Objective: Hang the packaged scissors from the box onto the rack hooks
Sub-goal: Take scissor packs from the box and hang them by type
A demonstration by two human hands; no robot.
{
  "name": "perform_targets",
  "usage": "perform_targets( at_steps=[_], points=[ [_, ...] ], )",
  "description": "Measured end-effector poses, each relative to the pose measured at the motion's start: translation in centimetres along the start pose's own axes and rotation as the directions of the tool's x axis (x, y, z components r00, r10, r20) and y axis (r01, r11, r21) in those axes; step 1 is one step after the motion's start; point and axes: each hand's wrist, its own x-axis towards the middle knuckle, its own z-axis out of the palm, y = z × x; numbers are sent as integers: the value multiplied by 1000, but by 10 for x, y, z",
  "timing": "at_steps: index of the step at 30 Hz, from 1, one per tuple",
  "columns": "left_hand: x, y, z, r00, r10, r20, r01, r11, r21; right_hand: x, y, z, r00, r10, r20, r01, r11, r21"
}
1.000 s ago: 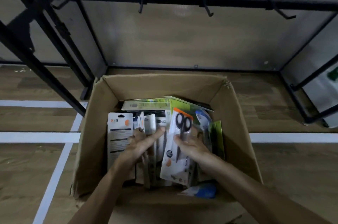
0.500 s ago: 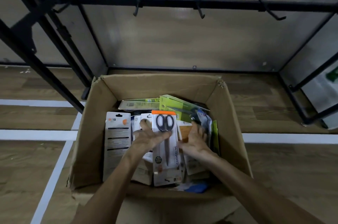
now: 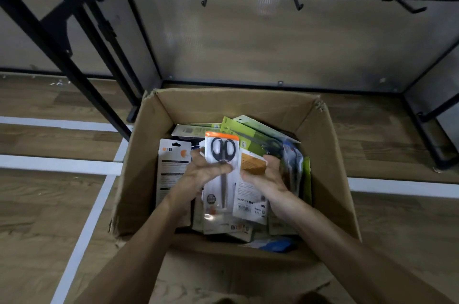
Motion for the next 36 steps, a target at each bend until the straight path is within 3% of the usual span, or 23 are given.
perform_targets(
  at_steps=[3, 6, 8, 13, 15, 19, 24, 29, 33, 36],
  points=[
    [5, -1, -2, 999, 19, -28, -18, 999, 34, 0, 0, -2, 998, 55, -43, -52, 995, 83],
    [7, 4, 10, 988, -138, -69, 149, 970, 192, -3, -6, -6, 980, 178, -92, -154, 962, 227],
    [6, 7, 18, 983, -176, -59, 185, 948, 257, -6, -6, -11, 978, 190, -91, -163, 957, 242],
    [1, -11, 7, 998, -54, -31, 55, 998, 18, -10, -12, -17, 983, 179, -50, -162, 957, 241],
    [-16, -8, 1, 1000, -24, 15, 25, 996, -87, -12, -11, -8, 994, 95, -45, -84, 975, 206],
    [-20, 1, -2, 997, -41, 59, 47, 993, -111, -11, -10, 12, 1000, -20, -2, 20, 992, 123],
    [-26, 3, 5, 985, -9, 173, 8, 1000, 3, 4, -3, 17, 995, -23, -101, 1, 977, -215],
    [-19, 8, 7, 992, 59, 112, -54, 998, -43, -8, -9, 16, 984, 9, -177, -44, 980, -196],
    [-12, 11, 1, 988, 16, 155, 3, 993, -122, 1, -13, 17, 996, -5, -93, 5, 1000, -2],
    [-11, 0, 1, 986, -31, 163, 50, 992, -113, -6, -16, 10, 993, 8, -114, -30, 979, -201]
  ],
)
